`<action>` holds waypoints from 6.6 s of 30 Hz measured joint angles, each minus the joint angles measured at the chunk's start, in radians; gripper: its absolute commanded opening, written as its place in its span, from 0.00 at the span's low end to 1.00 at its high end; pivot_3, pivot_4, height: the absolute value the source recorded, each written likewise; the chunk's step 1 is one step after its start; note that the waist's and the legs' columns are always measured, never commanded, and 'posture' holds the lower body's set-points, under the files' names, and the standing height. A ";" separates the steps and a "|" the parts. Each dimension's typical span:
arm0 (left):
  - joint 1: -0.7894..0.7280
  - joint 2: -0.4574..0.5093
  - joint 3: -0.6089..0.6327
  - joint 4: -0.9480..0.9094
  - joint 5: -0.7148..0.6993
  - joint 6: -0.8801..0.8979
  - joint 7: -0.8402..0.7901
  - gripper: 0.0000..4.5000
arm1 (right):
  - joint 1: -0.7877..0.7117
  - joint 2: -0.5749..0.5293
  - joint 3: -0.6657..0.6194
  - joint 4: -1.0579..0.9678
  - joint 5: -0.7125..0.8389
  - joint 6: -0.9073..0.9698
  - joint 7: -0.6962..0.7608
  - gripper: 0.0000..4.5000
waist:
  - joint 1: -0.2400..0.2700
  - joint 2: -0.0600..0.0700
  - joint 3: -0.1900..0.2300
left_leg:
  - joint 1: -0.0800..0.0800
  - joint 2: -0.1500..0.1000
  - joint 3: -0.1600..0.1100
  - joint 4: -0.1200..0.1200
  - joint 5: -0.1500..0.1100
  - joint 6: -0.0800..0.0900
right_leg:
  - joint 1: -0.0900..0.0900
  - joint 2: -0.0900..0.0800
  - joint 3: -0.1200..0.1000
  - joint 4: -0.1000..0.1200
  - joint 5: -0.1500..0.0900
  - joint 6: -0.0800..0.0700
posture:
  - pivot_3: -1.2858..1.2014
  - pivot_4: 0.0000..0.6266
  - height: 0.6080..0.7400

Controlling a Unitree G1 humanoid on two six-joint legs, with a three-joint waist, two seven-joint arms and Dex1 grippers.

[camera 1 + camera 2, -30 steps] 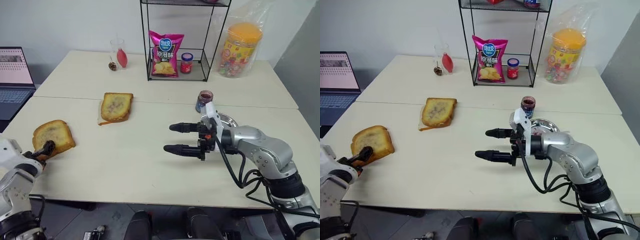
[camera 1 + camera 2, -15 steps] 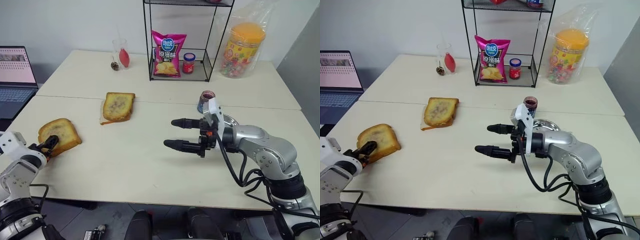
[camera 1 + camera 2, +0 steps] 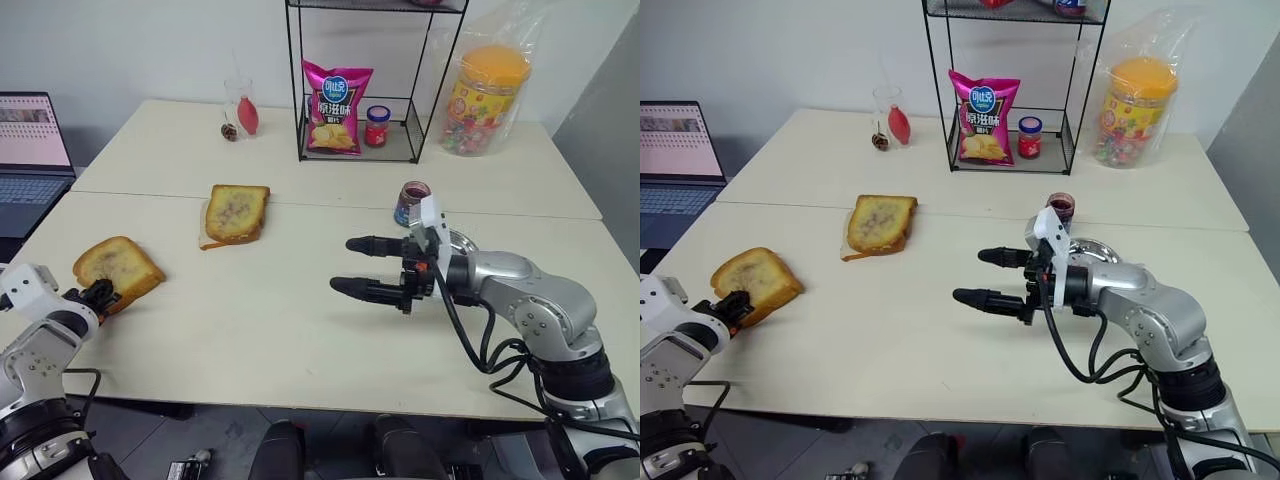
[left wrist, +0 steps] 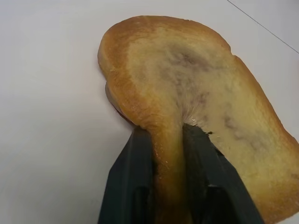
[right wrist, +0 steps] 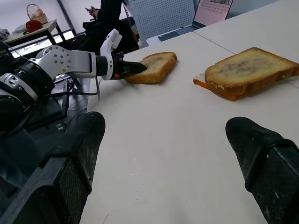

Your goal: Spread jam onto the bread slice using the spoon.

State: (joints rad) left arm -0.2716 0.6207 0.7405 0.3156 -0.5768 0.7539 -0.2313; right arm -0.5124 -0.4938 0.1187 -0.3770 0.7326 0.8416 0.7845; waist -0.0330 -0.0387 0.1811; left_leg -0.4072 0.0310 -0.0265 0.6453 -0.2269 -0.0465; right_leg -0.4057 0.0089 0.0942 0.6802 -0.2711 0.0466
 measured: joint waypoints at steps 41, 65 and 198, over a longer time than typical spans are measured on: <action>-0.270 -0.086 -0.871 -0.166 0.219 -0.075 -0.508 0.27 | 0.300 -0.161 -0.257 -0.215 0.198 0.108 -0.216 1.00 | -0.013 -0.004 0.005 | -0.007 0.000 0.000 0.000 0.000 0.000 | -0.006 0.002 0.002 -0.001 -0.001 0.002 | 0.52 0.24 1.00; -0.092 0.091 -0.728 -0.463 0.189 0.048 -0.515 1.00 | 0.455 -0.137 -0.474 -0.122 0.204 0.059 -0.275 1.00 | -0.012 -0.004 0.005 | -0.007 0.000 -0.001 0.001 0.000 0.000 | -0.005 0.002 0.001 -0.001 -0.001 0.002 | 0.52 0.24 1.00; -0.280 -0.114 -0.747 -0.471 0.106 -0.156 -0.566 1.00 | -0.497 0.159 -0.347 1.167 -0.374 -0.562 -0.278 0.00 | -0.026 0.010 0.010 | -0.010 0.000 0.001 0.000 0.000 0.000 | -0.009 0.002 0.003 0.001 0.004 -0.003 | 0.52 0.24 1.00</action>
State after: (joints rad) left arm -0.5515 0.5062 -0.0061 -0.1554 -0.4705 0.5978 -0.7969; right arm -1.0096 -0.3347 -0.2286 0.7898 0.3584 0.2797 0.5063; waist -0.0594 -0.0283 0.1907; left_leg -0.4169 0.0305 -0.0254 0.6451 -0.2267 -0.0462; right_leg -0.4146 0.0111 0.0971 0.6810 -0.2675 0.0435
